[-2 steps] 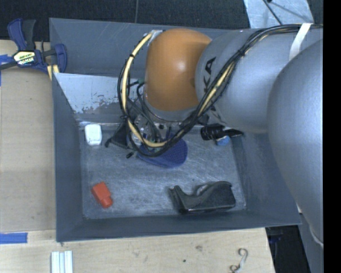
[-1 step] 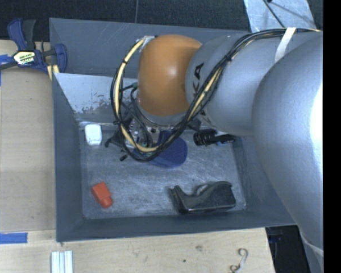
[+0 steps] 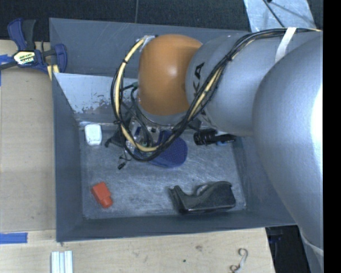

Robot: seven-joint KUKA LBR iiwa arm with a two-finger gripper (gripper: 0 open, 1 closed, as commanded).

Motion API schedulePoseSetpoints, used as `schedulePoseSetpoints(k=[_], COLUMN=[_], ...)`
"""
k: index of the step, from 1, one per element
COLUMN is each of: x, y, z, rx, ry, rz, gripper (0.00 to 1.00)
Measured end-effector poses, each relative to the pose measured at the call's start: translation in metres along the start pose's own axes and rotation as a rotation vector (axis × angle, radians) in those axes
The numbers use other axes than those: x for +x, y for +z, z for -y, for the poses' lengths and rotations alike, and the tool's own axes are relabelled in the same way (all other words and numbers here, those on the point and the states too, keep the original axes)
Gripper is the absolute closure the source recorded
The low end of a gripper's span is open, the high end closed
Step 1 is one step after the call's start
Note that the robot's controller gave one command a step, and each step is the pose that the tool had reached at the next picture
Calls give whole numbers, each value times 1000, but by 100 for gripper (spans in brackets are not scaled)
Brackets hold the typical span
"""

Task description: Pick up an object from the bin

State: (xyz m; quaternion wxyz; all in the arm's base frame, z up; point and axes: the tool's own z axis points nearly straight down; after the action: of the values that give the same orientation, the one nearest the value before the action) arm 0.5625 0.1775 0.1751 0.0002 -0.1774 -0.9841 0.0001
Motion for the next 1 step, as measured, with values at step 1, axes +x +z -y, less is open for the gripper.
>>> schedulePoseSetpoints(k=[1], x=[-58], y=[108], z=[23], rx=[-2], ry=[-44], rz=[4], gripper=[0])
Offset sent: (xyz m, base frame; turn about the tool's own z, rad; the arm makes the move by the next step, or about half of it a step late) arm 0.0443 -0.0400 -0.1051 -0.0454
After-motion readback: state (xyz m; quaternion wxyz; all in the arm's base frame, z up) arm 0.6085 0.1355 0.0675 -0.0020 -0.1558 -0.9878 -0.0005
